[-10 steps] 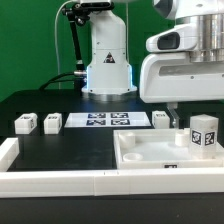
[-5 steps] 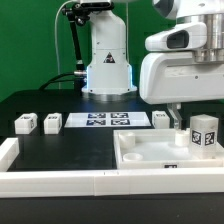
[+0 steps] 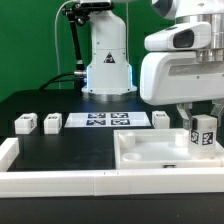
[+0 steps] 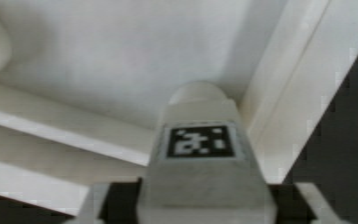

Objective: Assemble square table

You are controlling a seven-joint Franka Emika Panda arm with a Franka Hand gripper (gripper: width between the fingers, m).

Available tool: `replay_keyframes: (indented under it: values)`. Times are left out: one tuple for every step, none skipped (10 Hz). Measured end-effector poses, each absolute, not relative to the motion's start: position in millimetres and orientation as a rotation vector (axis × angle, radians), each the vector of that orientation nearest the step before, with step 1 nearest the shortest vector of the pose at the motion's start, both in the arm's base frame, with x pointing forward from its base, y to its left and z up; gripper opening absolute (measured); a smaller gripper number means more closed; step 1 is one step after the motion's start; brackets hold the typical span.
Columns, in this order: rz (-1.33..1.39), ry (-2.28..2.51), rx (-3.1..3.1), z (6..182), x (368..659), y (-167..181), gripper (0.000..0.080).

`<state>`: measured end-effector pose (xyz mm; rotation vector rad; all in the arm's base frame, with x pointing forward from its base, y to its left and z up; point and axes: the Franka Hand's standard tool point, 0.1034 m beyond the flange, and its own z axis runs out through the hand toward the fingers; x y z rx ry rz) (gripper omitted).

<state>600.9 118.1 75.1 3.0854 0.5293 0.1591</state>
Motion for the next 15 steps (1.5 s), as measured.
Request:
replay_keyframes:
  values:
    - [0.159, 0.528, 3.085, 75.1, 601.0, 117.7, 0.0290]
    - [0.159, 0.517, 3.088, 75.1, 601.0, 117.7, 0.0290]
    - [0.159, 0.479, 3.096, 75.1, 601.0, 117.7, 0.0290]
    - [0.159, 0.468, 3.098, 75.1, 601.0, 117.7, 0.0290]
    - [0.160, 0.399, 3.110, 75.0, 600.9, 117.8, 0.0290]
    - [0.160, 0.296, 3.125, 75.0, 600.9, 117.9, 0.0290]
    - [0.160, 0.193, 3.137, 74.9, 600.8, 117.9, 0.0290]
    - [0.159, 0.134, 3.142, 74.9, 600.8, 118.0, 0.0290]
    - [0.158, -0.021, 3.151, 74.8, 600.5, 118.8, 0.0291]
    - [0.168, -0.211, 3.152, 74.7, 599.9, 121.8, 0.0291]
    - [0.174, -0.338, 3.144, 74.7, 600.0, 121.9, 0.0291]
    - [0.174, -0.523, 3.124, 74.7, 600.0, 121.5, 0.0291]
    - [0.173, -0.629, 3.104, 74.4, 599.8, 119.3, 0.0291]
    - [0.175, -0.710, 3.082, 74.4, 599.9, 115.4, 0.0292]
    - [0.176, -0.801, 3.056, 74.4, 600.1, 111.2, 0.0292]
